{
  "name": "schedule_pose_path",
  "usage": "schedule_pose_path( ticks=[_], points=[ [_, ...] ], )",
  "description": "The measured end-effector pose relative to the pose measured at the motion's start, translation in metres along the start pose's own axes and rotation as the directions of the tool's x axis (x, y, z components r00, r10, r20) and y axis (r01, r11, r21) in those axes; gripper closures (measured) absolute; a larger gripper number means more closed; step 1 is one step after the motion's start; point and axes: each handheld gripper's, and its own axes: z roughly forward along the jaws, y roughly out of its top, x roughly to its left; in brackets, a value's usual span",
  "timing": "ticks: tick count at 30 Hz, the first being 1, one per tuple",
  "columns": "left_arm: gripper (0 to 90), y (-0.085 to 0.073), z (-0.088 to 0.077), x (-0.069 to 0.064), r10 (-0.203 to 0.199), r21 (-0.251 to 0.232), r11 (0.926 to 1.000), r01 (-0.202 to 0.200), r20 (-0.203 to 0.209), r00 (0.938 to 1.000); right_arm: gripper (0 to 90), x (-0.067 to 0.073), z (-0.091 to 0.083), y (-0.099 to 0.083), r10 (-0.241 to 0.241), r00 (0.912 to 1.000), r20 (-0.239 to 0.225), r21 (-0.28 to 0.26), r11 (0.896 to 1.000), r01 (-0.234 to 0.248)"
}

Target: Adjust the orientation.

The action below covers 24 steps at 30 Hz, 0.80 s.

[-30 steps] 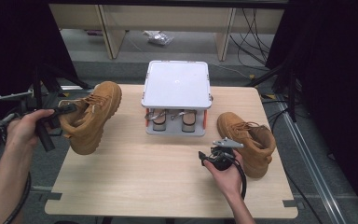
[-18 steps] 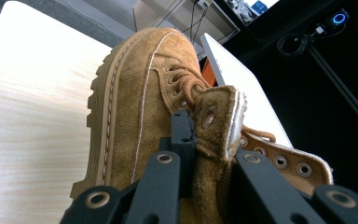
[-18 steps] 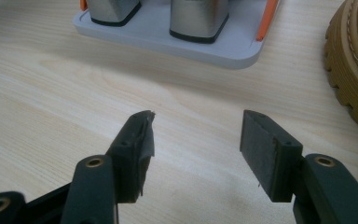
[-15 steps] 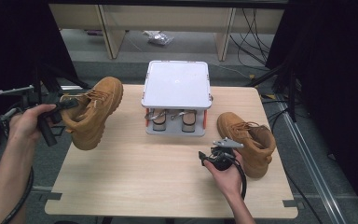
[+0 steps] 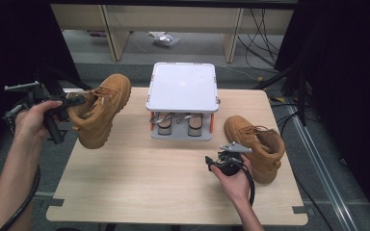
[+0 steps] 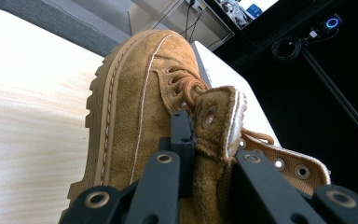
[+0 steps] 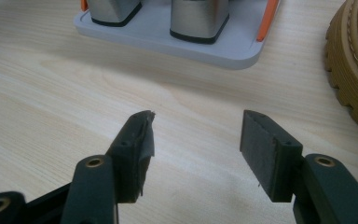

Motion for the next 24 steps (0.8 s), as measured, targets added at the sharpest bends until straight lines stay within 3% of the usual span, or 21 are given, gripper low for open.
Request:
schedule_pose_path(
  ticks=[18, 24],
  points=[
    [83.6, 0.013, 0.013, -0.014, -0.002, -0.011, 0.9999, 0.002, 0.025, 0.9997, 44.7, 0.001, 0.001, -0.001, -0.009, 0.9999, 0.007, 0.013, 1.0, 0.009],
    [83.6, 0.017, 0.018, -0.019, -0.001, -0.011, 0.9999, 0.001, 0.024, 0.9997, 44.7, 0.001, 0.003, -0.002, -0.017, 0.9998, -0.013, 0.003, 1.0, 0.017]
  ],
)
